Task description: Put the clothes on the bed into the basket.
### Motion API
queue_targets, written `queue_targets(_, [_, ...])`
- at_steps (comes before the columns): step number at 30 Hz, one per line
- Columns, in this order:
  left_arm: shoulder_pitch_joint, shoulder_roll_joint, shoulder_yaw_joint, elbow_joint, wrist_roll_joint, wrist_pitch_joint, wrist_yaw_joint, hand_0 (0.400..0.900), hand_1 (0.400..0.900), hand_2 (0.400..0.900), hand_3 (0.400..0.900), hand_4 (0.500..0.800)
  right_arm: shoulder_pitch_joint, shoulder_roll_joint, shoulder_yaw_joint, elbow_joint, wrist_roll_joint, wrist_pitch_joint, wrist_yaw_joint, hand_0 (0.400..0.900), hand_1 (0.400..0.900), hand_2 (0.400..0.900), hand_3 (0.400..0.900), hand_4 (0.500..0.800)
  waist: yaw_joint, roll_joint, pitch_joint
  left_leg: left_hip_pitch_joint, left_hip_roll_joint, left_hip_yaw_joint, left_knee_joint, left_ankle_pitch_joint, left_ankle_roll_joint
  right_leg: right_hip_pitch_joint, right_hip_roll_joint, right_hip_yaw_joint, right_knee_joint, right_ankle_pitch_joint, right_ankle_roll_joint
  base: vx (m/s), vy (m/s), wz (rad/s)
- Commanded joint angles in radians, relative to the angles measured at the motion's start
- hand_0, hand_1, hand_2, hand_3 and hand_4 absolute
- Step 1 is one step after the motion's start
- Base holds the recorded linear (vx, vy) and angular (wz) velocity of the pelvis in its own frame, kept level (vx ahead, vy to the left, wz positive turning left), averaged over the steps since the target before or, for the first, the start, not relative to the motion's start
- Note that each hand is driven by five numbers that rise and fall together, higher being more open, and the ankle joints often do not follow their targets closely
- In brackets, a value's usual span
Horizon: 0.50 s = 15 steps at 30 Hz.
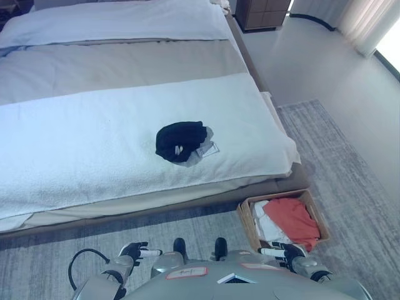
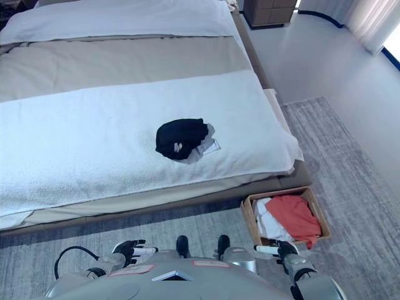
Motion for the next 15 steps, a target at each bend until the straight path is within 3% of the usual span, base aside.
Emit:
queue_targets(1, [-0.064,0.031,0.012,0.016,-0.003,-0.007,-0.006,0.9,0.9,0.9,0.9,0.8,-0.045,-0.041,0.021,-0.004,0.032,-0.025,-0.011,0.9,0.9,0.9,0.9,0.8,0.021,-0.052,0.07,-0.08,-0.082,-0.061,0.3,-0.145,0.006,-0.006,-0.025,0.056,0.14,-0.132,0.023,-0.03,-0.152,0.18])
queue_targets(4, [-0.079,0.021,-0.004,0.013,-0.012,-0.009,-0.01,0.9,0.9,0.9,0.9,0.8,-0.055,-0.06,0.026,-0.02,0.037,-0.032,-0.013,0.9,0.9,0.9,0.9,0.8,0.04,-0.063,0.114,-0.185,-0.135,-0.149,0.476,-0.101,-0.007,0.013,-0.02,0.052,0.132,-0.126,0.002,-0.02,-0.154,0.21])
queue_targets(7, [-0.064,0.024,-0.003,0.024,-0.02,-0.007,-0.017,0.9,0.9,0.9,0.9,0.8,-0.06,-0.069,0.024,-0.018,0.047,-0.032,-0.019,0.9,0.9,0.9,0.9,0.8,0.043,-0.055,0.109,-0.258,-0.148,-0.16,0.354,-0.082,0.003,0.035,-0.002,0.045,0.116,-0.152,-0.003,0.14,-0.077,0.17])
queue_targets(10, [-0.033,0.034,0.001,0.035,-0.01,-0.008,-0.013,0.9,0.9,0.9,0.9,0.8,-0.061,-0.071,0.032,-0.026,0.047,-0.036,-0.024,0.9,0.9,0.9,0.9,0.8,0.062,-0.037,0.106,-0.297,-0.107,-0.169,0.153,0.029,0.001,0.057,0.036,0.062,0.116,-0.183,-0.006,0.21,0.006,-0.24])
queue_targets(15, [-0.02,0.046,0.009,0.038,-0.015,-0.013,-0.006,0.9,0.9,0.9,0.9,0.8,-0.071,-0.07,0.043,-0.034,0.04,-0.04,-0.021,0.9,0.9,0.9,0.9,0.8,0.086,-0.029,0.093,-0.335,-0.058,-0.189,0.027,0.09,-0.013,0.122,0.045,0.149,0.091,-0.216,0.011,0.28,0.108,-0.54])
